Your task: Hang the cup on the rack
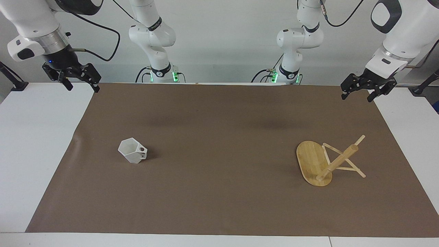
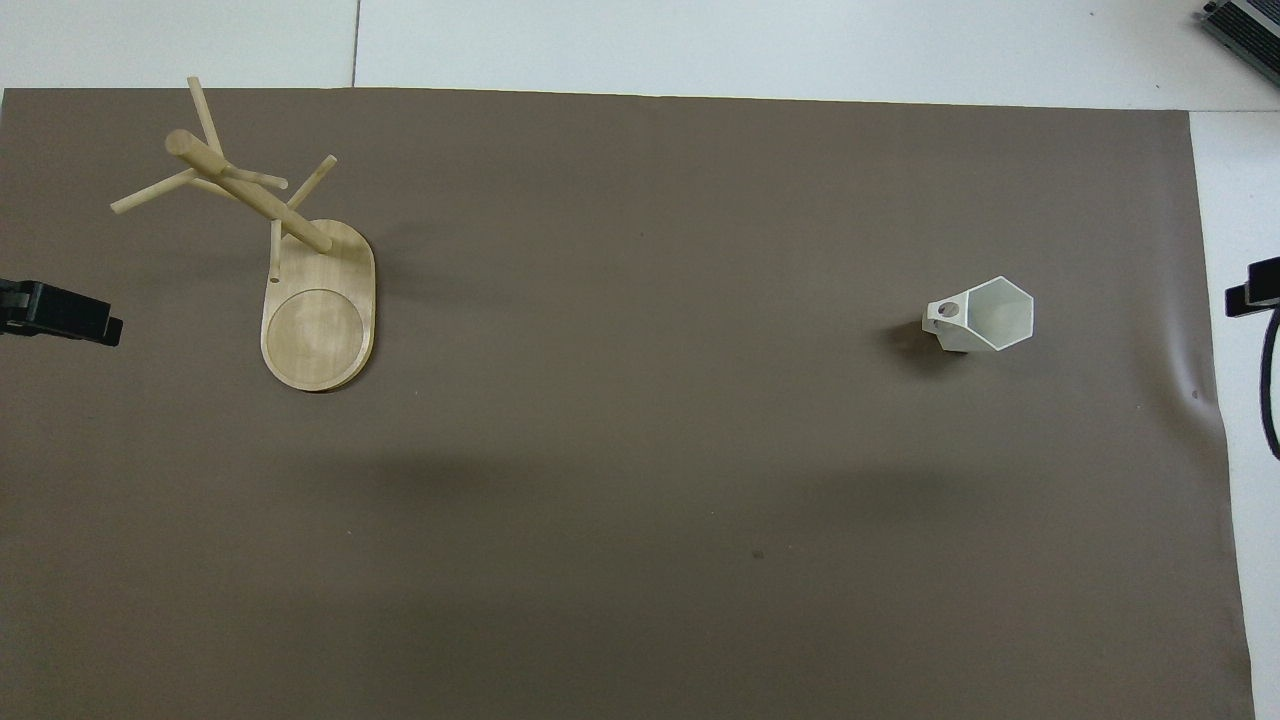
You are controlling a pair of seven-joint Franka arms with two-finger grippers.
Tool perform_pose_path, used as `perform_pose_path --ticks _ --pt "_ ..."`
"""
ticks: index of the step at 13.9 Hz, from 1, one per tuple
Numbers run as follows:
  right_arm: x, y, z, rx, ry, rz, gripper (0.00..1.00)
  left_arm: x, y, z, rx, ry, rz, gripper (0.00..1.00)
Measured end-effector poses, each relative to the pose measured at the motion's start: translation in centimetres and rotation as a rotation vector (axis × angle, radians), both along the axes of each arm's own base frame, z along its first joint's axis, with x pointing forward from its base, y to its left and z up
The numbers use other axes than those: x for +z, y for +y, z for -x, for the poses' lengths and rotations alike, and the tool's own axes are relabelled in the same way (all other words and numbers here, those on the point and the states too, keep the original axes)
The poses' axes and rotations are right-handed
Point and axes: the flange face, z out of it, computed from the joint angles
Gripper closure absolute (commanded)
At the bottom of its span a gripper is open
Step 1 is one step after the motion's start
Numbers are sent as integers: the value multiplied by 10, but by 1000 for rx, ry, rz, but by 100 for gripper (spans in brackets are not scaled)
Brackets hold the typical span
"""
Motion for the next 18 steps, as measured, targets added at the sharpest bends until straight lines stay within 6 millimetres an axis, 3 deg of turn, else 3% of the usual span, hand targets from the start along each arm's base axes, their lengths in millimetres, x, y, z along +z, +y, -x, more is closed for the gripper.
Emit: perform_pose_path --ticks 11,15,18 --pt "-7 1 -7 3 -36 6 0 0 0 0 0 0 0 0" --pt "-48 2 -18 7 -50 8 0 0 0 0 0 0 0 0" --pt "-98 1 -24 6 -48 7 0 0 0 0 0 0 0 0"
